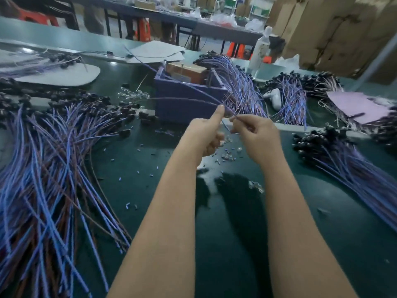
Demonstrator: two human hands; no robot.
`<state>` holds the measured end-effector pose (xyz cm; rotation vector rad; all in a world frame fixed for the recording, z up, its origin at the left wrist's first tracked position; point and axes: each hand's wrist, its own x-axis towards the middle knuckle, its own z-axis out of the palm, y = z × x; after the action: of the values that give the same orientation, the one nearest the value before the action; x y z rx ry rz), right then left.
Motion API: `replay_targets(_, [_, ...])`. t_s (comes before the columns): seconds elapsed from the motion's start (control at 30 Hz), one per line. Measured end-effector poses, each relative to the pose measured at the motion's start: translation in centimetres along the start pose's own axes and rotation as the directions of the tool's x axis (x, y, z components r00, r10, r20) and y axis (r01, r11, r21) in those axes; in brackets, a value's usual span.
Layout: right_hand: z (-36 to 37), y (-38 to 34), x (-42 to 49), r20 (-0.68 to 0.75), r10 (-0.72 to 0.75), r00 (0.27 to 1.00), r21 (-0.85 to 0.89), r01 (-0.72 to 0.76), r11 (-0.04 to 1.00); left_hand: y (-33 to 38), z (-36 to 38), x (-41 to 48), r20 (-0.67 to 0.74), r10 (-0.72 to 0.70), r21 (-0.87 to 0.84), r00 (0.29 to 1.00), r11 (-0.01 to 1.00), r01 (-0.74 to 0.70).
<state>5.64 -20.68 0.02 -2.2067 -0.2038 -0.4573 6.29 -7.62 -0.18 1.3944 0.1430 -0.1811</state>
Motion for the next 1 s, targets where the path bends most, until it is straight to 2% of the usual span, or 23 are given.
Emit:
replay_targets(0.07, [-0.9, 1.2, -1.1, 0.048, 0.025, 0.999, -0.073, -0.021, 0.997, -0.9, 0.2, 0.6, 0.016, 0.044, -0.302, 0.999, 0.952, -0.037])
replay_targets(0.13, [-1.1, 2.2, -1.4, 0.079, 0.079, 0.994, -0.134, -0.068, 0.989, -1.0, 0.1, 0.5, 0.018, 0.074, -0.541, 0.997, 0.839, -0.052])
replay_targets(0.2, [-1.2, 3.3, -1.3, 0.015, 0.219, 0.976, -0.236, -0.209, 0.949, -1.1, -0.5, 0.9, -0.059, 0.093, -0.653, 0.994, 0.750, -0.109])
replay_targets(0.27, [-1.1, 3.7, -1.3, -0.151, 0.373, 0.915, -0.351, -0.403, 0.846, -1.4, -1.0, 0.9, -0.178, 0.113, -0.672, 0.978, 0.712, -0.204])
replay_targets(0.33, [-0.4, 3.4, -1.5, -0.296, 0.382, 0.875, -0.392, -0.476, 0.787, -1.8, -1.0, 1.1, -0.243, 0.125, -0.621, 0.962, 0.742, -0.253])
replay_targets(0.4, [1.0, 2.1, -1.7, -0.350, 0.243, 0.905, -0.292, -0.352, 0.889, -2.3, -0.3, 1.2, -0.236, 0.131, -0.558, 0.963, 0.793, -0.244])
replay_targets(0.43, [1.9, 1.4, -1.7, -0.318, 0.168, 0.933, -0.226, -0.247, 0.942, -2.6, 0.2, 1.2, -0.217, 0.130, -0.521, 0.967, 0.822, -0.228])
replay_targets(0.5, [3.9, -0.3, -1.7, -0.155, 0.085, 0.984, -0.099, -0.101, 0.990, -3.1, 0.9, 1.2, -0.190, 0.137, -0.457, 0.972, 0.864, -0.211])
replay_targets(0.57, [5.3, -1.0, -1.5, -0.046, 0.122, 0.991, 0.009, -0.122, 0.993, -3.6, 0.9, 1.2, -0.209, 0.146, -0.378, 0.967, 0.900, -0.218])
replay_targets(0.67, [6.3, -0.5, -1.5, -0.012, 0.247, 0.969, 0.192, -0.241, 0.951, -4.0, 0.2, 1.4, -0.252, 0.160, -0.318, 0.954, 0.918, -0.238])
replay_targets(0.77, [6.1, 0.8, -1.3, -0.127, 0.400, 0.908, 0.343, -0.338, 0.876, -4.0, -0.2, 1.6, -0.340, 0.151, -0.348, 0.928, 0.897, -0.273])
replay_targets(0.9, [5.7, 1.6, -0.9, -0.224, 0.536, 0.814, 0.609, -0.313, 0.729, -4.0, -0.7, 1.6, -0.409, 0.125, -0.379, 0.904, 0.878, -0.293])
replay_targets(1.0, [6.1, 1.3, -1.2, -0.182, 0.516, 0.837, 0.685, -0.269, 0.678, -4.0, -0.3, 1.5, -0.323, 0.130, -0.382, 0.937, 0.888, -0.255])
